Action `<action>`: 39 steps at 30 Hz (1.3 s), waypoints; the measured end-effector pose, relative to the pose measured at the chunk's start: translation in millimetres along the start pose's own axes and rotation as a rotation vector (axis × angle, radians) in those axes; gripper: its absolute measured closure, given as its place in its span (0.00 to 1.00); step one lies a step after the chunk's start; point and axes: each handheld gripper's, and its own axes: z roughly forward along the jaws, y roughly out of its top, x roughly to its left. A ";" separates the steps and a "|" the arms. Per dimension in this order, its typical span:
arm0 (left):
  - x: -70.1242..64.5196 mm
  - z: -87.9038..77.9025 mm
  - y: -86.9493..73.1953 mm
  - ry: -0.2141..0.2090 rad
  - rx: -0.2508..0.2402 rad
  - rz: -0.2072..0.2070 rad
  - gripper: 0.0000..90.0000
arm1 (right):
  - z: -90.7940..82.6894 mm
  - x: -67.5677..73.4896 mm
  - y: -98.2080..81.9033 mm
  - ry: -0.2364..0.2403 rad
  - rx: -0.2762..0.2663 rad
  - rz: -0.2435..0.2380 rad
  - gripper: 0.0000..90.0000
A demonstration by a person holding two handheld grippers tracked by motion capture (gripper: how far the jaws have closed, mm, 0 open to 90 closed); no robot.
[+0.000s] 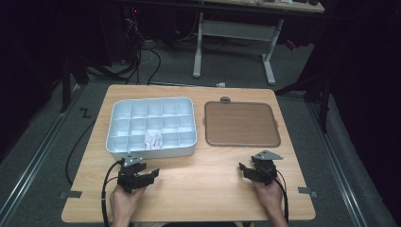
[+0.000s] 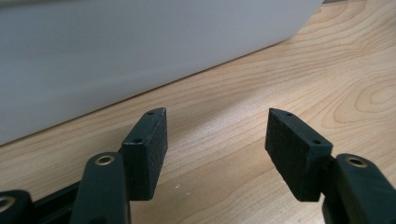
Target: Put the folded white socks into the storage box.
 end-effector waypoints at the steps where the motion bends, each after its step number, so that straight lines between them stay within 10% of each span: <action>1: -0.3 0.9 -0.7 0.000 0.001 0.003 0.44 | 0.0 0.0 0.0 0.000 0.000 0.000 0.42; 39: -1.2 19.6 -22.5 0.043 -0.079 0.102 0.44 | 0.0 0.0 0.0 0.000 0.000 -0.001 0.42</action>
